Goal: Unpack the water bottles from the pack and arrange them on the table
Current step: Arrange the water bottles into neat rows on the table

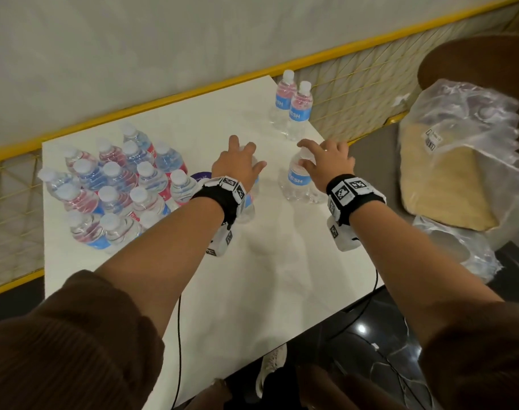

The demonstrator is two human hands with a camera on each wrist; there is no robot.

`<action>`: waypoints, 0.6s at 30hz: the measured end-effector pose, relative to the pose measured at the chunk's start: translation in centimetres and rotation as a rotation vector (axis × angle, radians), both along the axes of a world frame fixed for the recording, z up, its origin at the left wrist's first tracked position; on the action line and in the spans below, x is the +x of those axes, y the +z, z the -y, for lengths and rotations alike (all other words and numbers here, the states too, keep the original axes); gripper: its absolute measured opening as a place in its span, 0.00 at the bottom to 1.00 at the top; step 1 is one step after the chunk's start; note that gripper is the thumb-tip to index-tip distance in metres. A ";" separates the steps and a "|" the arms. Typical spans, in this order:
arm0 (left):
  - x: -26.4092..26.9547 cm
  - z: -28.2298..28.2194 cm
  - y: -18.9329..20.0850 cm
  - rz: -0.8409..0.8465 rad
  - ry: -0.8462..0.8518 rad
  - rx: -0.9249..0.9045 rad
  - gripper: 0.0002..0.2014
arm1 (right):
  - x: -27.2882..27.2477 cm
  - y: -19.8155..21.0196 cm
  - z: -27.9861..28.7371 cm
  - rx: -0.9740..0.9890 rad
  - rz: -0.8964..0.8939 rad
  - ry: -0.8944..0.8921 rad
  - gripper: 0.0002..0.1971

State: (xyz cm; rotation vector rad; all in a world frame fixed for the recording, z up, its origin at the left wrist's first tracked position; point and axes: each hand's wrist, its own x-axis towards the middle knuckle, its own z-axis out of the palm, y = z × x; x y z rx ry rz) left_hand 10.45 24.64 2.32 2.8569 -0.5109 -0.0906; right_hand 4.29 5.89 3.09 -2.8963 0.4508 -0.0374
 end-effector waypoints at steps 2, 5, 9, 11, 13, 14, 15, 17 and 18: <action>-0.1 -0.1 0.4 0.018 -0.063 -0.002 0.17 | -0.2 -0.1 0.4 -0.029 0.032 0.024 0.19; -0.9 -0.1 0.4 0.033 -0.161 -0.003 0.16 | -0.4 -0.2 0.7 0.074 0.049 0.063 0.19; -3.9 -0.3 0.2 0.044 -0.314 0.006 0.16 | -1.0 0.1 0.3 0.138 0.060 -0.019 0.21; -5.4 -1.0 0.0 0.048 -0.374 0.007 0.16 | -1.5 0.2 -0.1 0.184 0.038 -0.048 0.22; -6.2 -2.2 -0.2 0.028 -0.386 -0.014 0.16 | -2.0 0.1 -0.8 0.256 0.032 -0.076 0.22; -6.4 -3.0 -0.1 0.018 -0.377 -0.020 0.16 | -2.2 0.1 -1.4 0.295 0.036 -0.083 0.22; -6.4 -3.7 -0.1 0.018 -0.366 -0.017 0.16 | -2.4 0.0 -2.0 0.327 0.040 -0.077 0.22; -6.5 -5.6 0.1 0.038 -0.342 0.003 0.17 | -2.9 -0.2 -4.0 0.359 0.018 -0.039 0.22; -6.4 -6.5 0.3 0.051 -0.329 0.020 0.17 | -3.1 -0.3 -5.2 0.363 0.005 -0.012 0.22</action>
